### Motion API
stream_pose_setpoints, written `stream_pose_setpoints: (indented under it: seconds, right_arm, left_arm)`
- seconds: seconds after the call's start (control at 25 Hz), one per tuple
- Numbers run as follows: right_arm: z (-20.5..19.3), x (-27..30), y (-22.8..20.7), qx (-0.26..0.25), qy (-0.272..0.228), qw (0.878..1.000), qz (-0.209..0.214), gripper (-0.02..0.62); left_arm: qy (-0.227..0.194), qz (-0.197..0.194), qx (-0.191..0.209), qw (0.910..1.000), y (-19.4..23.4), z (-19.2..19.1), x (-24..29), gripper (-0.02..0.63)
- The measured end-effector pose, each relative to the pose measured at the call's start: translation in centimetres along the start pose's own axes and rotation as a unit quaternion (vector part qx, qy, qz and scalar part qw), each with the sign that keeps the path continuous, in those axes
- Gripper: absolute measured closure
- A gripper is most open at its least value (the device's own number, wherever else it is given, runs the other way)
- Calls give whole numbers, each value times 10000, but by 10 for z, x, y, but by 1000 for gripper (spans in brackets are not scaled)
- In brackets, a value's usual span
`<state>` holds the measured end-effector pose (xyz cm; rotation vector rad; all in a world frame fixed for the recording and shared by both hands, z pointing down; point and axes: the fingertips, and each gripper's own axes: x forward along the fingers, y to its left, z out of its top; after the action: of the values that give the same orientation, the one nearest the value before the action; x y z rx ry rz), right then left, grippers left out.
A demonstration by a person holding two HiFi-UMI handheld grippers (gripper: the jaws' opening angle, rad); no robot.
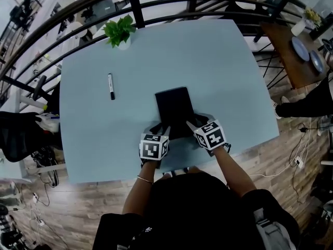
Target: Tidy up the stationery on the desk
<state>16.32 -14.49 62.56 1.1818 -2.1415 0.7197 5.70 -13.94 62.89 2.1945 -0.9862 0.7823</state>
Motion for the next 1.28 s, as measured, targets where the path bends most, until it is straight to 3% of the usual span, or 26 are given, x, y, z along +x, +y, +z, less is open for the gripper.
stream_pose_setpoints:
  seconds: [1.28]
  right_arm:
    - [-8, 7, 59, -48, 35, 10000, 31, 422]
  left_arm:
    - [-96, 63, -44, 9999, 25, -35, -44, 479]
